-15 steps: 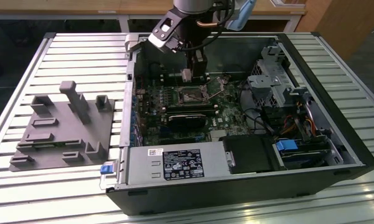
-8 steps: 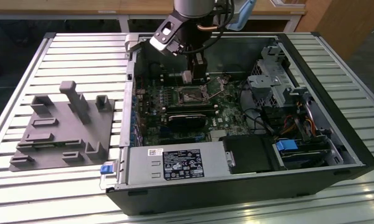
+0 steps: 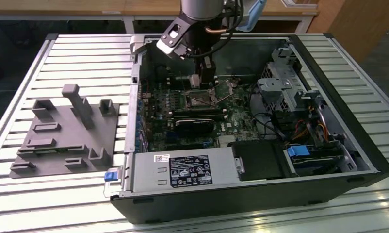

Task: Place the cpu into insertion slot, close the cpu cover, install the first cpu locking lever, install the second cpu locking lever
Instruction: 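Place the cpu into insertion slot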

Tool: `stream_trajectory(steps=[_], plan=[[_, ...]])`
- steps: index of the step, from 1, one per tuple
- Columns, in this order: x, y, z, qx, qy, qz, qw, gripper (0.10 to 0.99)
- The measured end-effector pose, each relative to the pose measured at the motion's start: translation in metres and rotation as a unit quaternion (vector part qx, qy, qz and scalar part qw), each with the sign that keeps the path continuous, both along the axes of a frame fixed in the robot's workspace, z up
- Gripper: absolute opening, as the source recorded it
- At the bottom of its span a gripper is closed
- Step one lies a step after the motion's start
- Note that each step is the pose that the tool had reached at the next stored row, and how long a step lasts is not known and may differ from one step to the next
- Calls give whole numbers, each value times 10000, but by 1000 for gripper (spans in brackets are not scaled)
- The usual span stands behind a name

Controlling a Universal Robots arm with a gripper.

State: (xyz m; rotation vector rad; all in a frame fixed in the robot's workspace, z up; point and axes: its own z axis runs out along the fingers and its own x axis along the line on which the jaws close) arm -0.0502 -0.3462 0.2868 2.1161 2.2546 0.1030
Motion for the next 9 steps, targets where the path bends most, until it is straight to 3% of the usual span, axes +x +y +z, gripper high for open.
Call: stream_trajectory(steps=[9], plan=[[0,0,-14,0,0,-71,10000,541]])
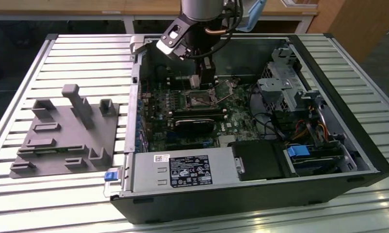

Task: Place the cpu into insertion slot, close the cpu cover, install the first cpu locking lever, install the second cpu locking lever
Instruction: 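Place the cpu into insertion slot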

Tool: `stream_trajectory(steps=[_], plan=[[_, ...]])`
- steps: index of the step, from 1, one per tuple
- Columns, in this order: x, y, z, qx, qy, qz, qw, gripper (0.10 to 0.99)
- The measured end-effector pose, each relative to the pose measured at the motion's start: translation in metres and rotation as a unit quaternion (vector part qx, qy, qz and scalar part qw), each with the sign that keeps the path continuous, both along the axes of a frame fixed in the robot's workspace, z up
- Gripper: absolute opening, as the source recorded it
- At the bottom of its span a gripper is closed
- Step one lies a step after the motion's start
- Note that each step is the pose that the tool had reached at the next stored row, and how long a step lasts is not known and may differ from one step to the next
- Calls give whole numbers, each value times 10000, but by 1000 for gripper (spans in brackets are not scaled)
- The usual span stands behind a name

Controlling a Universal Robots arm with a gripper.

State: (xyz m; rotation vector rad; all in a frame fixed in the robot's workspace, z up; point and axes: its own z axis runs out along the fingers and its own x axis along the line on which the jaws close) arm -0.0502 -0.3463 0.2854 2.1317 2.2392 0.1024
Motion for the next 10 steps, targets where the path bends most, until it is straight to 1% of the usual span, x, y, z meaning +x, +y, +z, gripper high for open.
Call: stream_trajectory(steps=[10], plan=[[1,0,-19,0,0,-79,10000,541]])
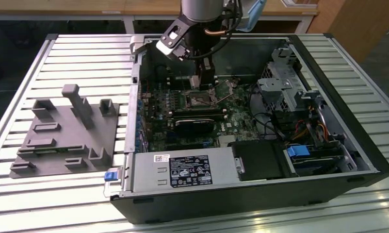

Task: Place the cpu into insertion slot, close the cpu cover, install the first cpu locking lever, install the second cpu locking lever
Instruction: 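Place the cpu into insertion slot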

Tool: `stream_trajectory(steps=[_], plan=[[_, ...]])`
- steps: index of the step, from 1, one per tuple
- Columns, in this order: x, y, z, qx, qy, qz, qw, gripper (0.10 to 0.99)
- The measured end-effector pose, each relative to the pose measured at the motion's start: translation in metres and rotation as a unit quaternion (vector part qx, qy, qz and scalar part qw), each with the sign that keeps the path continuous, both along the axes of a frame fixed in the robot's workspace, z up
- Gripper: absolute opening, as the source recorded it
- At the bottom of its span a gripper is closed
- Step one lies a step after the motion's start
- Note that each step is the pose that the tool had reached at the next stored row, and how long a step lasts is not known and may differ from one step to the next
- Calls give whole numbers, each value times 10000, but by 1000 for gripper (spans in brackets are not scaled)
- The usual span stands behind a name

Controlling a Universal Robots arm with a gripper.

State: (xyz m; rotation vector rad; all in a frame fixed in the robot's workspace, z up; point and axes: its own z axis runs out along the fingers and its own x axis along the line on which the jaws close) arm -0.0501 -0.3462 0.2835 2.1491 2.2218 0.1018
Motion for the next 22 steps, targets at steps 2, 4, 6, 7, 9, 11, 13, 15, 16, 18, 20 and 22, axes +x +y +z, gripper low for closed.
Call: stream_trajectory(steps=[2,4,6,7,9,11,13,15,16,18,20,22], plan=[[0,0,-2,0,0,-17,10000,541],[0,0,-3,1,0,-36,10000,541],[0,0,-5,0,0,-54,10000,541],[0,0,-6,0,0,-63,10000,541],[0,0,-9,1,-1,-94,10000,541],[0,0,-15,1,-1,-145,9999,541],[0,1,-27,1,0,-192,9998,541],[0,1,-44,1,0,-235,9997,541],[0,1,-50,1,0,-252,9997,541],[0,2,-60,1,-1,-281,9996,541],[0,3,-72,1,0,-322,9995,541],[3,9,-84,0,0,-340,9994,541]])
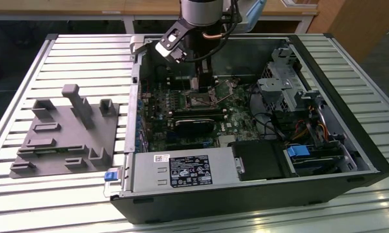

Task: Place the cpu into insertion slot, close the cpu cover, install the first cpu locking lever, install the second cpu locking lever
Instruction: 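Place the cpu into insertion slot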

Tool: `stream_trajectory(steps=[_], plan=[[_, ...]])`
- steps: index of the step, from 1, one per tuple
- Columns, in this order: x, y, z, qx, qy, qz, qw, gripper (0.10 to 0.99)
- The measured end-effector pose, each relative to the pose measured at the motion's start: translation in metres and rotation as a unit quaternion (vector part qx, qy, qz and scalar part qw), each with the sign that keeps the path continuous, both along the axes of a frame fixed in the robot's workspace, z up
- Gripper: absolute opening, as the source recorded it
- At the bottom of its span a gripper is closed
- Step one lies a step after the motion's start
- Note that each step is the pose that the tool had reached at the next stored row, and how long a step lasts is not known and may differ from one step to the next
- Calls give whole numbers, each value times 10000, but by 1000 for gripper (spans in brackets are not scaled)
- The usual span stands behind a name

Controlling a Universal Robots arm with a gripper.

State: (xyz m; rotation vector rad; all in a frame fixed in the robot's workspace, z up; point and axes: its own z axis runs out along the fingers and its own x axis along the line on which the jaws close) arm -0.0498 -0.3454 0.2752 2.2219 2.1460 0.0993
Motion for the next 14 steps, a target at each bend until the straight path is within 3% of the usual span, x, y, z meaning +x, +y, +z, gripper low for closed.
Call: stream_trajectory(steps=[5,10,14], plan=[[17,24,-40,-1,2,-9,10000,541],[22,28,-68,-2,2,240,9997,541],[26,48,-104,-2,3,259,9997,541]])
